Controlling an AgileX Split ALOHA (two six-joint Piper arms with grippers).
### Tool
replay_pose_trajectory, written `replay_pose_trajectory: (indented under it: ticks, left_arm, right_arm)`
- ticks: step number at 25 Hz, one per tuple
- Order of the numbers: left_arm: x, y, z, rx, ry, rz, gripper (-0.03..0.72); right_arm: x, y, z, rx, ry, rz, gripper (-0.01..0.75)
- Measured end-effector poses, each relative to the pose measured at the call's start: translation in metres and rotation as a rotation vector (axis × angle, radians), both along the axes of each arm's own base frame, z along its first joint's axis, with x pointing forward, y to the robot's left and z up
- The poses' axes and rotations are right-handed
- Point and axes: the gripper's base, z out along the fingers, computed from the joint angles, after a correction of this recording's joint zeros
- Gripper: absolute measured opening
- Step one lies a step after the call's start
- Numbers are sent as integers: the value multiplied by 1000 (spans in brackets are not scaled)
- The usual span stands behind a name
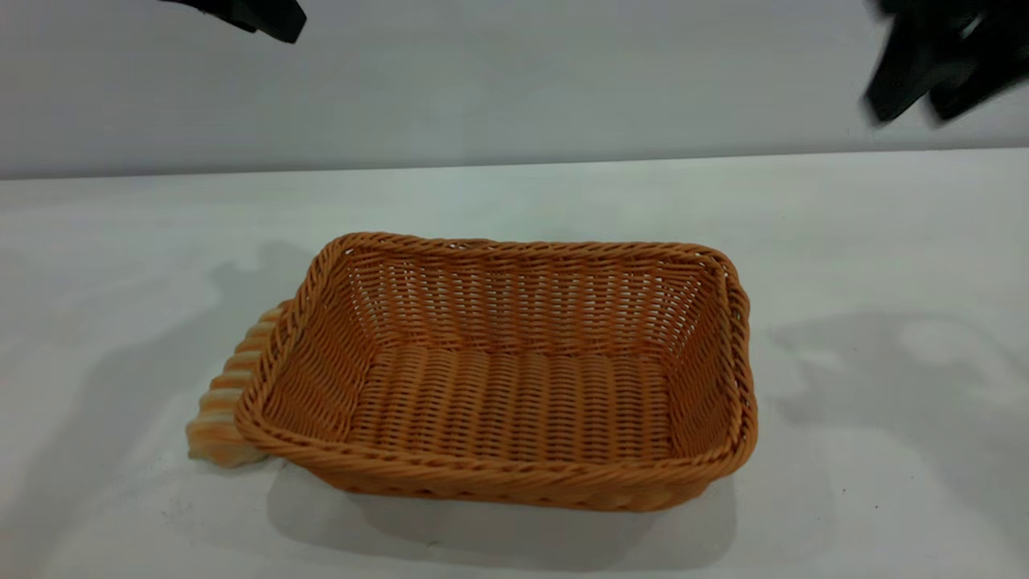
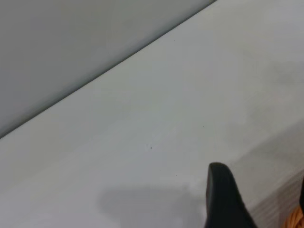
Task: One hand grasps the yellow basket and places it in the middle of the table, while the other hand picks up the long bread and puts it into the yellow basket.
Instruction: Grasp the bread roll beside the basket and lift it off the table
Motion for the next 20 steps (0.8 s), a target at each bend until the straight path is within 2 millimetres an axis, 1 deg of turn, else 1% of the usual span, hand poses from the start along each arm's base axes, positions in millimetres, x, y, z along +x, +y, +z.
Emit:
replay_pose_trajectory:
  ticks: [3,5,6,8,10,11,13,16,20]
  left_arm:
    - [0,1,0,-5,3,10,438]
    - [0,2,0,-9,6,16,438]
    - [1,3,0,-12,8,23,438]
    - [1,8,0,-30,21,56,438]
    - [2,16,-2,-48,42,99,438]
    - [2,20,-4,-57,62,118,438]
    - [0,30,-8,-77,123,148,438]
    - [-4,42,-14,-109,215,180,438]
    - [-9,48,-19,-127,303,178,438]
  right_arm:
    - [-22,-9,39,-74,-81,1,436]
    - [-39,-14,59,-89,-121,-7,434]
    - [-50,-16,68,-91,-145,-9,433]
    - [-74,-19,77,-84,-180,-15,433]
    - [-103,-23,78,-74,-209,-25,431]
    - [-116,-25,76,-71,-219,-30,431]
    - [-146,-30,63,-66,-225,-39,431]
    - [-185,-36,49,-55,-252,-58,426]
    - [-229,-43,31,-43,-313,-70,403]
